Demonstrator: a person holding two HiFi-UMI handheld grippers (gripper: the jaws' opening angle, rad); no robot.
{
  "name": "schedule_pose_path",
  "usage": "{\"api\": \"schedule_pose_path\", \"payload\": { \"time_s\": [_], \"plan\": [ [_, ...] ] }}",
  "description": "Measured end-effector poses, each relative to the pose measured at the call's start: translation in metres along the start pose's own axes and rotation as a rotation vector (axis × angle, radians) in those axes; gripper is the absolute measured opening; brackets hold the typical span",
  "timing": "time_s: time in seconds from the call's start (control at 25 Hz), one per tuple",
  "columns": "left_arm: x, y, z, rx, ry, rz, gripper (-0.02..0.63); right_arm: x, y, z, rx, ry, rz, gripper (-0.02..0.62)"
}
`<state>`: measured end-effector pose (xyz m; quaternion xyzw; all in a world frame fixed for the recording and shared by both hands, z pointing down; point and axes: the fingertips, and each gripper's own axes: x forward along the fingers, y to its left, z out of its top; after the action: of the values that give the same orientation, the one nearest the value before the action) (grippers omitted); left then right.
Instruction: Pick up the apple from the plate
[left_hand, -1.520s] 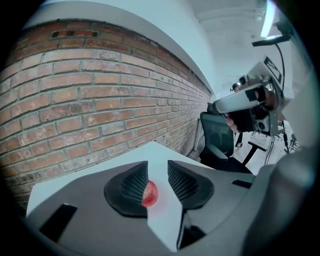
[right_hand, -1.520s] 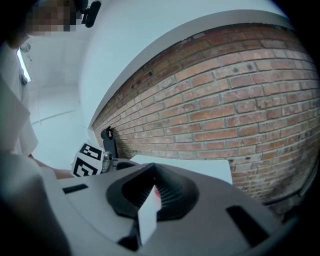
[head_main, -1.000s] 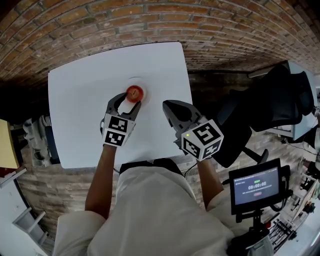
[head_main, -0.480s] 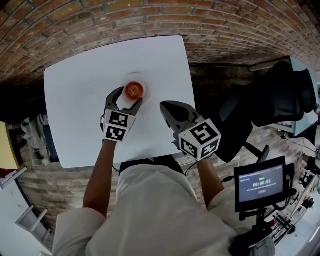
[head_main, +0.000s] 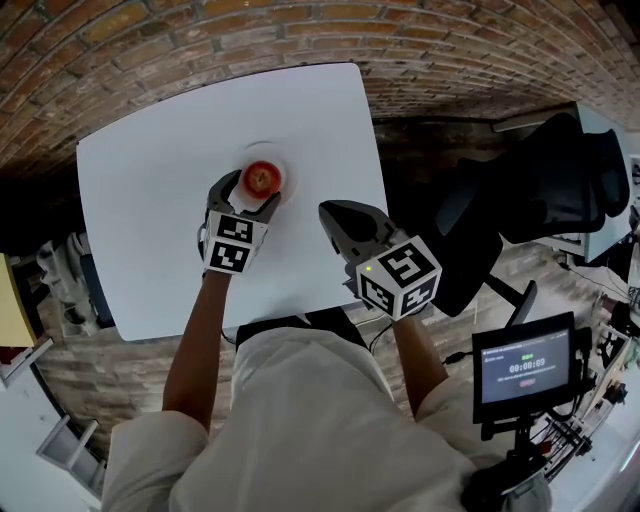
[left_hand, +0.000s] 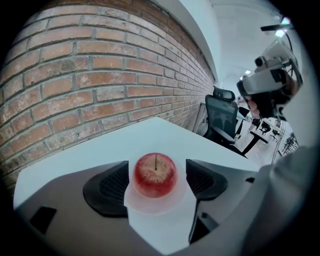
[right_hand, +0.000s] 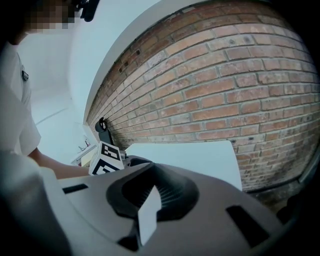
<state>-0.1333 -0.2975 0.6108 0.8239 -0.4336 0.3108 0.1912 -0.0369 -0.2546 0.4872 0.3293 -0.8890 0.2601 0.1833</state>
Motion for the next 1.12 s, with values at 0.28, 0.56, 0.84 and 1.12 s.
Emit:
{"api": "schedule_pose_path", "payload": {
  "time_s": [0.28, 0.56, 0.84, 1.12],
  "plan": [
    [0.016, 0.002, -0.017, 0.021, 0.040, -0.013, 0.345, 0.003, -0.006, -0.009, 0.013, 0.019, -0.015, 0.003],
    [0.022, 0.004, -0.022, 0.028, 0.054, -0.014, 0.359, 0.004, -0.008, -0.013, 0.019, 0.032, -0.018, 0.003],
    [0.029, 0.000, -0.022, 0.017, 0.064, -0.019, 0.371, 0.004, -0.009, -0.012, 0.024, 0.032, -0.011, 0.003],
    [0.035, 0.001, -0.022, -0.011, 0.058, -0.011, 0.371, 0.002, -0.012, -0.015, 0.034, 0.032, -0.012, 0.003]
  ]
}}
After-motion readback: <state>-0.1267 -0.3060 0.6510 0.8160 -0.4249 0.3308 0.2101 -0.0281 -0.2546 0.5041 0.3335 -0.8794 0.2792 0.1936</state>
